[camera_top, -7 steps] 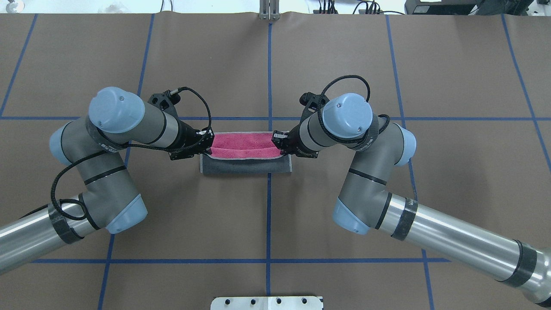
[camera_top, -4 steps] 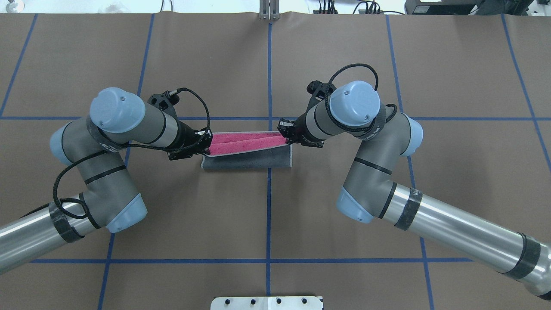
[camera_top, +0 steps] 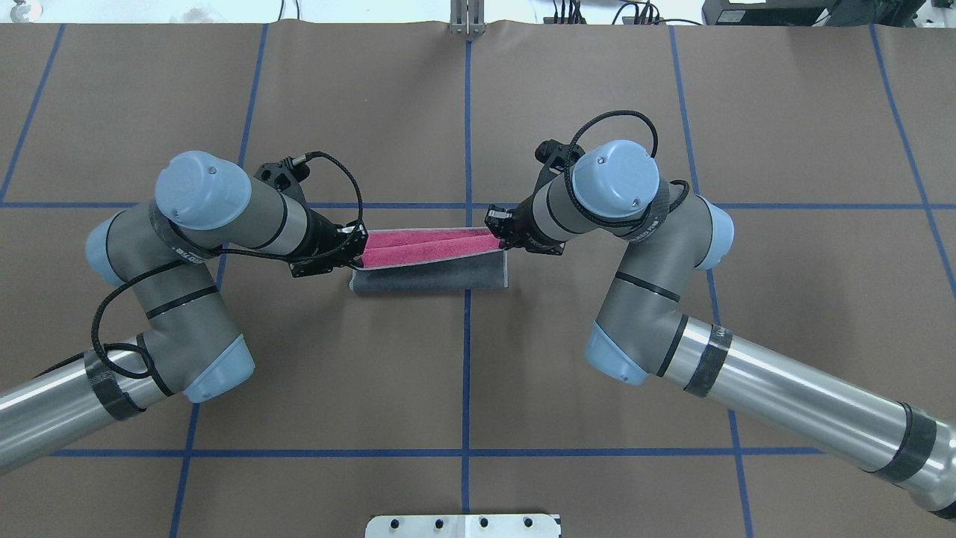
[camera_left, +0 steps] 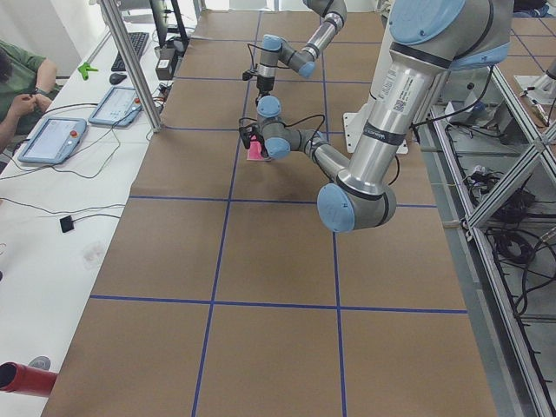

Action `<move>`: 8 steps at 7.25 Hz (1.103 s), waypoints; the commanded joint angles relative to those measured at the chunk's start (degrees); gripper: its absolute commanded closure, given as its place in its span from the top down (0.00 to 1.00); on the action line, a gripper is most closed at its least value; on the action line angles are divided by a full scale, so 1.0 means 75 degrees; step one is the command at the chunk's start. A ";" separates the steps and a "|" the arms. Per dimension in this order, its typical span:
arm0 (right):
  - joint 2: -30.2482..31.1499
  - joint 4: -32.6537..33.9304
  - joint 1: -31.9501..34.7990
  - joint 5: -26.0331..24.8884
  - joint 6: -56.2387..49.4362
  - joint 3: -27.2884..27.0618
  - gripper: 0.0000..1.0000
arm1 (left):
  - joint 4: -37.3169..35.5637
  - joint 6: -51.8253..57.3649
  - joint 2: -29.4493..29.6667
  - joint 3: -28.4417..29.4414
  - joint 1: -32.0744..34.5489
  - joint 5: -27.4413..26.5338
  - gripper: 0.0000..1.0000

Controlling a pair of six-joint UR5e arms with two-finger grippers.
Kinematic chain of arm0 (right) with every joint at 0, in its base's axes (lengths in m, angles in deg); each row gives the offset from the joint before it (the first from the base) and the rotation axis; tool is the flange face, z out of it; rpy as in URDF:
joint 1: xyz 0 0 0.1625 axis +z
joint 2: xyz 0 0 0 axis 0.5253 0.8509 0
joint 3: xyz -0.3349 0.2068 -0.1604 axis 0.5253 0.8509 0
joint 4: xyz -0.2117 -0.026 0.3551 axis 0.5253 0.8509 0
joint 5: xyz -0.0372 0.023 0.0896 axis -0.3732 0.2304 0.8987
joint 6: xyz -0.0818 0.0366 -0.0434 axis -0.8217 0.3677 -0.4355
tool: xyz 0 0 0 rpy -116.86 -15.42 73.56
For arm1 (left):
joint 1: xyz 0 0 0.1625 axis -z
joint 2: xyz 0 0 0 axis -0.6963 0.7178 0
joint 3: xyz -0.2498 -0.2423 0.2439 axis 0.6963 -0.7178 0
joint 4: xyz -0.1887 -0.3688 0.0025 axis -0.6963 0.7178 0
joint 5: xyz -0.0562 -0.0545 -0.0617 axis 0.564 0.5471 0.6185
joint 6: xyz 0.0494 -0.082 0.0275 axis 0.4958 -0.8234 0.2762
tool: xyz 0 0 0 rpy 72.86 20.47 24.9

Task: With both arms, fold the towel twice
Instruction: 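Lay the folded edge down with both grippers and open them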

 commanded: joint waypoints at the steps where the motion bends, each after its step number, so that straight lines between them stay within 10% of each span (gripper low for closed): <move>1: -0.0059 -0.0002 -0.0003 0.0011 0.0000 0.0004 0.00 | 0.0003 -0.0004 0.0009 -0.0010 -0.0001 0.0000 0.00; 4: -0.0106 -0.0002 -0.0003 0.0035 0.0000 0.0015 0.10 | 0.0003 0.0007 0.0021 -0.0010 -0.0060 0.0000 0.00; 5: -0.0118 -0.0002 0.0008 0.0035 0.0000 0.0015 0.50 | 0.0015 -0.0004 0.0021 -0.0010 -0.0048 0.0000 0.69; 6: -0.0118 -0.0002 0.0008 0.0035 0.0011 0.0015 0.98 | 0.0027 -0.0004 0.0033 -0.0010 -0.0048 0.0000 0.99; 8: -0.0130 -0.0002 0.0090 0.0081 0.0035 0.0015 0.99 | 0.0015 -0.0004 0.0021 -0.0010 0.0010 0.0000 1.00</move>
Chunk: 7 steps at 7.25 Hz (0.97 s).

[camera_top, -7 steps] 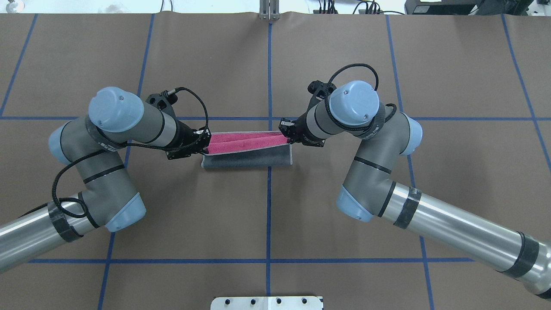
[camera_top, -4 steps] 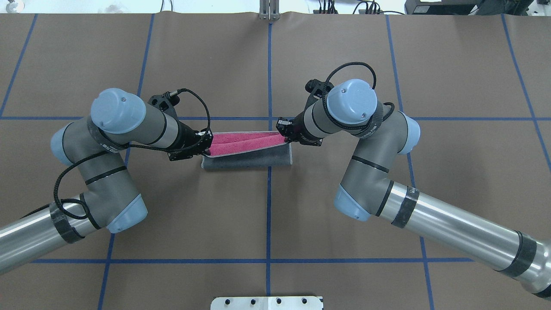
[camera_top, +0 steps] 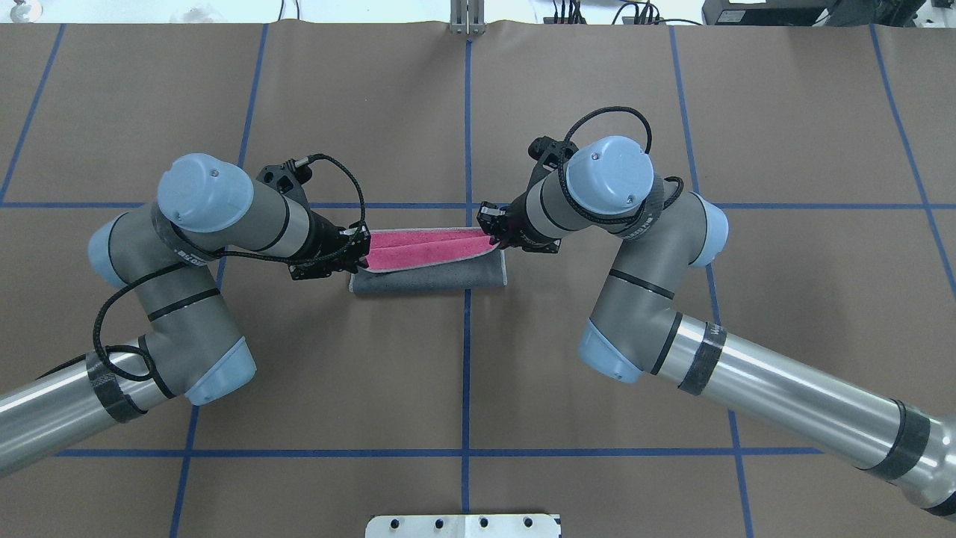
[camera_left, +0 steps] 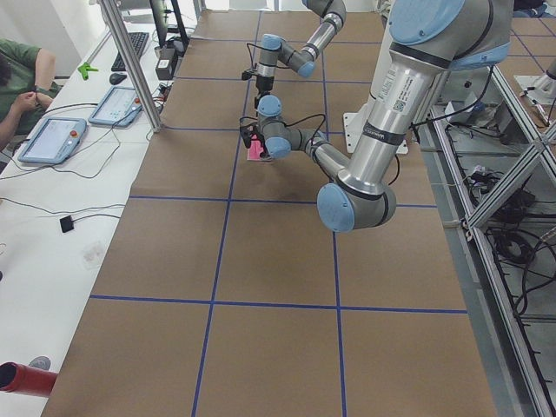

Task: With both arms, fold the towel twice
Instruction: 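Lay the folded edge down with both grippers and open them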

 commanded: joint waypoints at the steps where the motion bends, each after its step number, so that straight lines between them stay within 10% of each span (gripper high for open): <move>1: -0.0017 0.0000 0.0113 0.0055 0.0015 0.0000 0.99 | -0.0003 -0.0023 0.0008 0.0005 0.0036 -0.0012 1.00; 7: 0.0252 0.0070 0.1097 0.1191 -0.0605 -0.0012 0.99 | 0.0009 -0.0645 0.0524 0.0486 -0.0058 -0.0035 1.00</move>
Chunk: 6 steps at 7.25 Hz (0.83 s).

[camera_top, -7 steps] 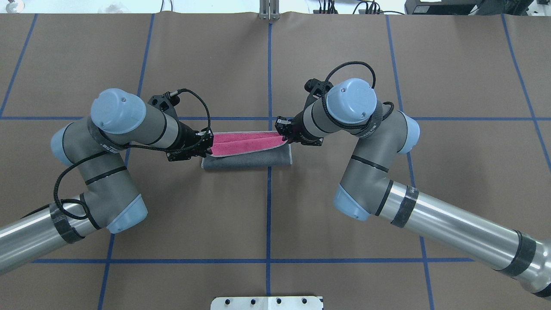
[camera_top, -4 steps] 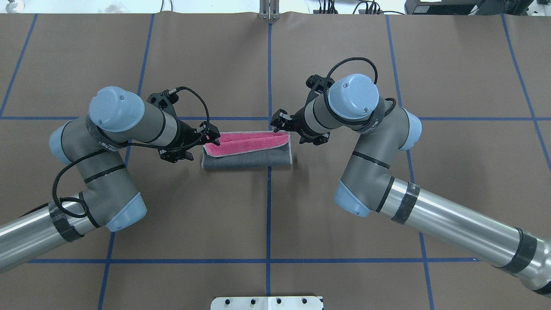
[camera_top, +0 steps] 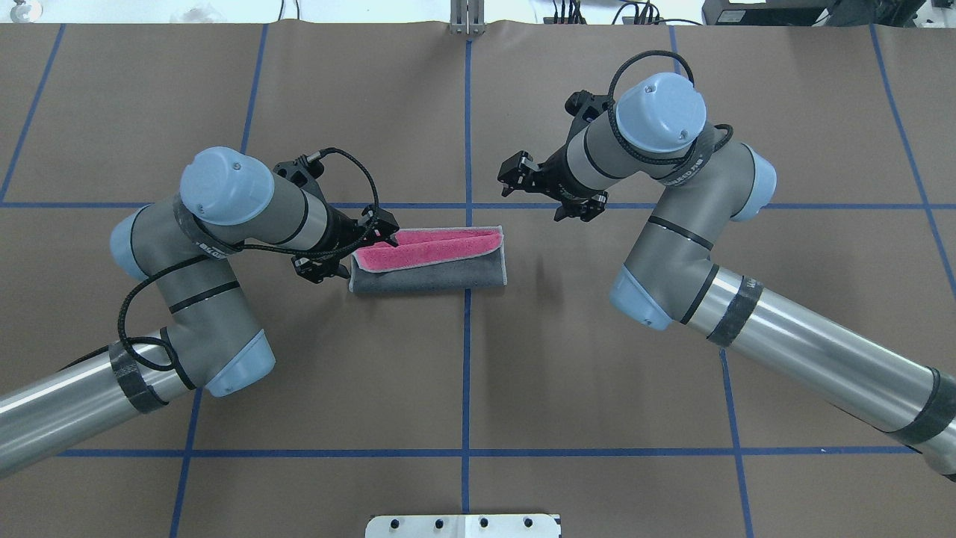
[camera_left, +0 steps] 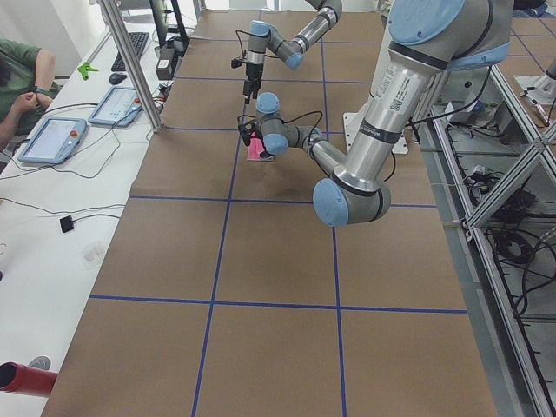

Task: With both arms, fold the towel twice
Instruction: 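Press the folded towel flat with the left gripper while the right arm withdraws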

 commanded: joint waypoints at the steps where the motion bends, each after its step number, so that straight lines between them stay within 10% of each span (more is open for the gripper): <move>1: 0.0090 0.0008 0.0221 0.0197 -0.0148 -0.0010 0.99 | 0.0001 -0.0039 0.0081 0.0118 -0.0032 -0.0001 1.00; 6: 0.0207 0.0019 0.0491 0.0455 -0.0347 -0.0010 0.99 | 0.0492 -0.0274 0.0503 0.0843 -0.0173 -0.0012 1.00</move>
